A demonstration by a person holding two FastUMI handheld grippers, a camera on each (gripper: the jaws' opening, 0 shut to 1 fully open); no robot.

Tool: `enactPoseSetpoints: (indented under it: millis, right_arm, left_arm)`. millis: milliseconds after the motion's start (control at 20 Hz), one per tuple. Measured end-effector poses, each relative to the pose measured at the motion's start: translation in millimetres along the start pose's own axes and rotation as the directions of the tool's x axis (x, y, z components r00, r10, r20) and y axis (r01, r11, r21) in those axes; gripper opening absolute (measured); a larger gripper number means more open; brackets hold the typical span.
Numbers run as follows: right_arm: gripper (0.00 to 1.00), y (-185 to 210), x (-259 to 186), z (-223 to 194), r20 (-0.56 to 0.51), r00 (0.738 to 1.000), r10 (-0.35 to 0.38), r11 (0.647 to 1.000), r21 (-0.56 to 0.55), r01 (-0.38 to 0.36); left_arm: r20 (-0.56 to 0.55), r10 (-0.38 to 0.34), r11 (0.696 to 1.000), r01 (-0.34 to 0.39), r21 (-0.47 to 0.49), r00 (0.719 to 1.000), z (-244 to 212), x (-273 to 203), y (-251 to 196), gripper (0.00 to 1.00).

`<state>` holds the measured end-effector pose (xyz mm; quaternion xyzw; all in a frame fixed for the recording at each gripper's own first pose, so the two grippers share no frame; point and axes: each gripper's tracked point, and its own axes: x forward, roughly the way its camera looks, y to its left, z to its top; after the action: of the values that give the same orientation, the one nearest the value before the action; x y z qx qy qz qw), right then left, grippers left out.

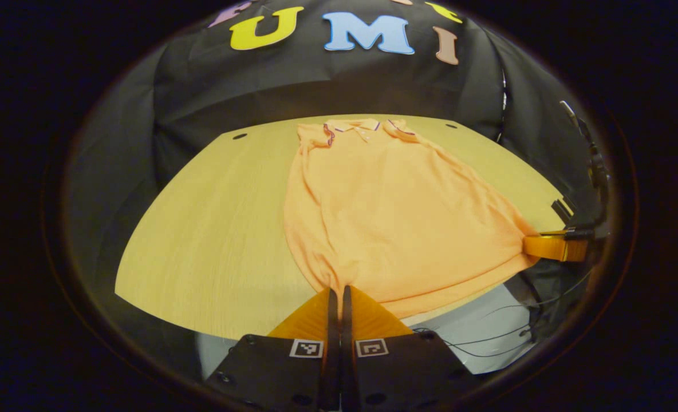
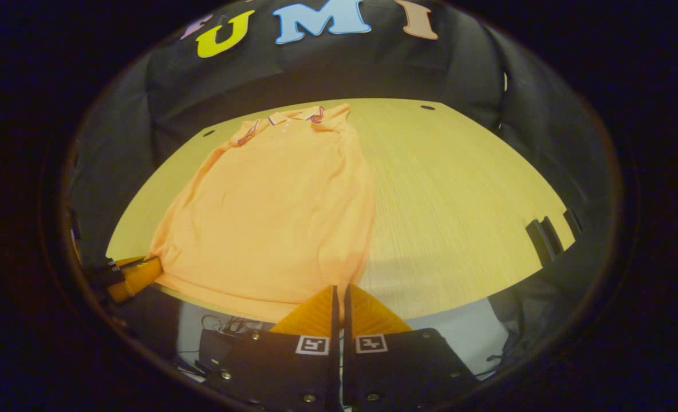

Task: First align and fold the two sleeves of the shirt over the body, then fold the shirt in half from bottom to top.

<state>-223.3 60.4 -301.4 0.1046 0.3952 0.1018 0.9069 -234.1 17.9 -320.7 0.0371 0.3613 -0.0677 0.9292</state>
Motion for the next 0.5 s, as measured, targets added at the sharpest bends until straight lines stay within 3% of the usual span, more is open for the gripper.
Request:
enactPoseSetpoints:
  millis: [250, 500]
  right_arm:
    - [0.02, -4.2, -17.4, 32.6, 0.074, 0.997, 0.032, 0.999, 0.028, -0.034]
    - [0.02, -1.9, -41.8, 86.9, 0.174, 0.982, 0.07, 0.997, -0.034, -0.065]
  left_arm:
    - [0.031, 0.017, 0.999, -0.015, -0.045, 0.999, 23.5, -11.1, 0.3, 0.06]
    - [0.107, 0.019, 0.999, -0.015, -0.042, 0.994, 69.2, -22.4, -8.7, 0.06]
